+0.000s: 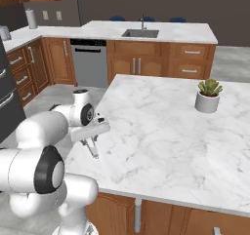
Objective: Pick up the tongs from the counter and place them near the plate next to the oven.
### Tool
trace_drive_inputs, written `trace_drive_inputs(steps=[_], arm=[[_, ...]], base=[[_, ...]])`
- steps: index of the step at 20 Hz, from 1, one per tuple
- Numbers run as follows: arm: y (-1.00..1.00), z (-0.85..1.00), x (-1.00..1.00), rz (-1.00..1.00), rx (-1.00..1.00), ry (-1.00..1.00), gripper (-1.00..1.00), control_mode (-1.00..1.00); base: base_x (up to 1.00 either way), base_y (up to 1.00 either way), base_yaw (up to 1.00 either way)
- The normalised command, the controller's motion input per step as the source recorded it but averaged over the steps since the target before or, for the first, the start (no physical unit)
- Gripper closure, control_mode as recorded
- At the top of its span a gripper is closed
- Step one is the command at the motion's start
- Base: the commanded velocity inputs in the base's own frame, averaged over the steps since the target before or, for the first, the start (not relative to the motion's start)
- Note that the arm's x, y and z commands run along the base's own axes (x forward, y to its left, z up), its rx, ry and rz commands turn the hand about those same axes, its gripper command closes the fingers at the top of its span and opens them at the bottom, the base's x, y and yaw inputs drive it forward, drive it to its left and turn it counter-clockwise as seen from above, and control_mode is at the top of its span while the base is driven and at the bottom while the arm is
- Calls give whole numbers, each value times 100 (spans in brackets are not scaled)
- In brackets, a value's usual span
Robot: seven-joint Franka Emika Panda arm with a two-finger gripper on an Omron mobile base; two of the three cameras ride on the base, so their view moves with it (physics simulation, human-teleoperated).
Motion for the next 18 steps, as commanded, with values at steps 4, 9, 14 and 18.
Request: trace_drive_inputs(steps=[4,9,14,18], arm=[[0,92,-26,3,0,-14,100,-100],[0,71,-9,1,0,-5,100,-100],[0,61,0,0,0,0,100,-100],[-1,18,-8,0,0,-1,100,-100]], base=[[0,0,0],[0,0,0],[0,0,0],[0,0,0]])
